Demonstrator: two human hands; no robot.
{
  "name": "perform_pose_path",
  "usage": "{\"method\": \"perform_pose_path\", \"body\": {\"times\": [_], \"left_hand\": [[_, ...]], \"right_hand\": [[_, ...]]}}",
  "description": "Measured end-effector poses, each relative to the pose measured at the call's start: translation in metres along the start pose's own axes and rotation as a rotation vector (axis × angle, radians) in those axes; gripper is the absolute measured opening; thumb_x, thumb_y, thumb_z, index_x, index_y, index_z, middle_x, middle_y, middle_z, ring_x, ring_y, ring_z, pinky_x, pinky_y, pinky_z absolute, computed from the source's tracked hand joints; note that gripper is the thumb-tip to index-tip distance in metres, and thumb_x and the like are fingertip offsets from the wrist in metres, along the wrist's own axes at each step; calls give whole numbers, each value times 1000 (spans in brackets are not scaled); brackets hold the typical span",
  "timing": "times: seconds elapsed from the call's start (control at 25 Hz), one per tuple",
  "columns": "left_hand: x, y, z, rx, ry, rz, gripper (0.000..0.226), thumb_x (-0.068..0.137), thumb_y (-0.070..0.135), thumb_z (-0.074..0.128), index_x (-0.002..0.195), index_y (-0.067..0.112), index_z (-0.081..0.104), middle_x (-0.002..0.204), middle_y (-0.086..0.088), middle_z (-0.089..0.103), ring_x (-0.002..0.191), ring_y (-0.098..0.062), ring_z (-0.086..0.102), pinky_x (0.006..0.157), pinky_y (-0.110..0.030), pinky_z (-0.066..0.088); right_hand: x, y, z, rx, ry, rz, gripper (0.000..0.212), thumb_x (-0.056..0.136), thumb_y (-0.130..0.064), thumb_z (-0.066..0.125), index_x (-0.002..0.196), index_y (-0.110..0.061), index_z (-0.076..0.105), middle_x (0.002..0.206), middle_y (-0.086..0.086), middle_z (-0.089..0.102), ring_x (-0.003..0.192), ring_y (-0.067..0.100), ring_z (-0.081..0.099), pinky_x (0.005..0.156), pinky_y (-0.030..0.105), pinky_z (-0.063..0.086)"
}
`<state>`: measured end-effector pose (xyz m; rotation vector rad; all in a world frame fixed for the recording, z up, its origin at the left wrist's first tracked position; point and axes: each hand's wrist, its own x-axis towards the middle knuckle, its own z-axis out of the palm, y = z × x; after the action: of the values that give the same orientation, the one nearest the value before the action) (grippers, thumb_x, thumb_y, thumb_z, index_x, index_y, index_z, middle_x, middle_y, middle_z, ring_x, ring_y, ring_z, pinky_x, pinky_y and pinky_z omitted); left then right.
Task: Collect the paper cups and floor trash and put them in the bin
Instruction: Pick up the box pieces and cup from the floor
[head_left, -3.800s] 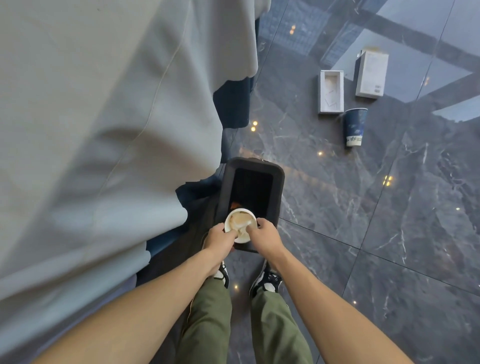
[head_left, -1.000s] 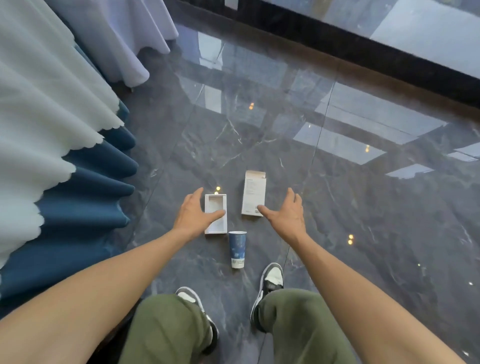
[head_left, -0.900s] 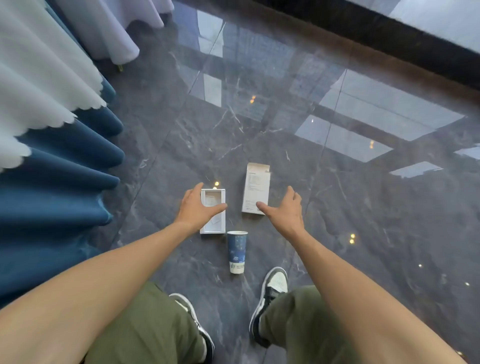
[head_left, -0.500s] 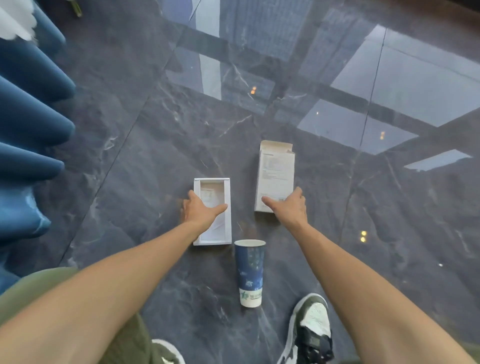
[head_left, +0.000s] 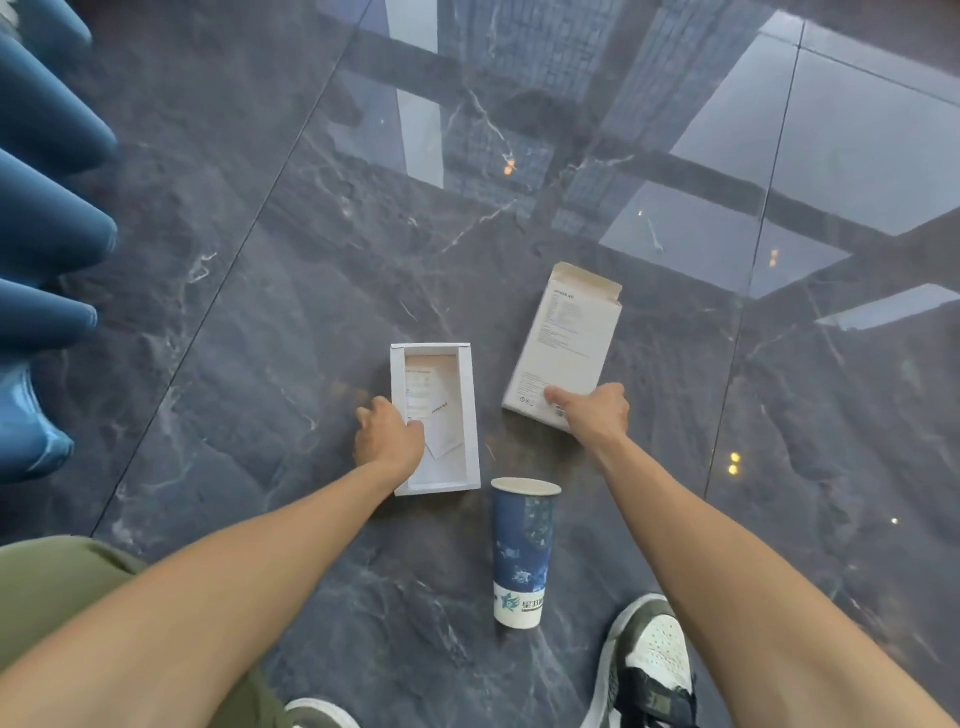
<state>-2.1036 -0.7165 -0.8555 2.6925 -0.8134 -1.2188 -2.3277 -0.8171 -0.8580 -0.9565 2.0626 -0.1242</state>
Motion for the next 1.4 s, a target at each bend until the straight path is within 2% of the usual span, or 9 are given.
{"method": "perform_pose_path", "body": {"times": [0.08,0.16,0.36,0.44,0.64,0.8,1.0,1.2,1.4], "left_hand": [[-4,4,-7,-30,-28,12,39,102,27,56,129,-1,52,140,-21,46,118,-43,58,94,-44,48],[-7,6,-21,-91,-32,32,37,100,26,58,128,1,54,138,-19,49,118,-37,56,90,-39,44],[-7,4,-48,-269,-80,63,25,96,12,64,114,13,47,113,-4,57,98,-25,56,62,-27,41],[-1,3,-44,-344,-95,49,26,96,11,66,113,14,46,111,-4,58,99,-27,60,69,-31,48],[5,1,-29,-460,-124,28,25,92,10,70,113,10,57,120,-11,69,108,-34,69,84,-43,58],[11,0,-32,-517,-138,30,32,93,10,72,122,3,62,121,-13,71,106,-34,70,79,-41,58],[-6,6,-47,-544,-188,34,32,91,21,78,113,-1,69,110,-16,74,93,-32,72,62,-32,54],[-36,22,-68,-541,-219,125,49,89,42,79,113,2,65,104,-9,69,89,-26,66,68,-35,53],[-57,43,-71,-693,-295,155,48,94,45,72,121,7,59,101,0,69,84,-14,68,61,-26,52]], "right_hand": [[0,6,-5,-11,-35,2,51,77,-41,83,107,-2,69,119,15,73,103,32,70,88,44,59],[-7,4,-7,-25,-30,-2,51,85,-38,79,116,-2,63,128,18,66,110,33,66,92,45,56],[-29,-23,13,-54,8,75,124,67,-75,80,149,3,32,149,20,40,143,36,37,109,48,39],[-27,-27,26,-117,32,88,131,59,-78,82,150,2,30,148,18,40,142,35,38,108,50,41],[-25,-26,36,-139,82,30,111,62,-55,92,140,-3,33,145,20,45,136,39,46,108,50,42],[-30,-24,31,-89,69,-131,80,79,-41,84,130,-5,34,141,20,50,134,39,48,107,50,41],[-51,-18,3,291,-65,-118,49,97,-36,65,120,-7,34,136,14,54,123,32,59,103,52,53],[-85,-28,-28,453,-212,-89,53,97,-48,61,127,-6,45,118,10,66,97,24,69,66,40,57],[-113,-27,-28,304,-242,-231,50,98,-51,60,122,-9,47,116,3,65,88,12,66,71,31,52]]}}
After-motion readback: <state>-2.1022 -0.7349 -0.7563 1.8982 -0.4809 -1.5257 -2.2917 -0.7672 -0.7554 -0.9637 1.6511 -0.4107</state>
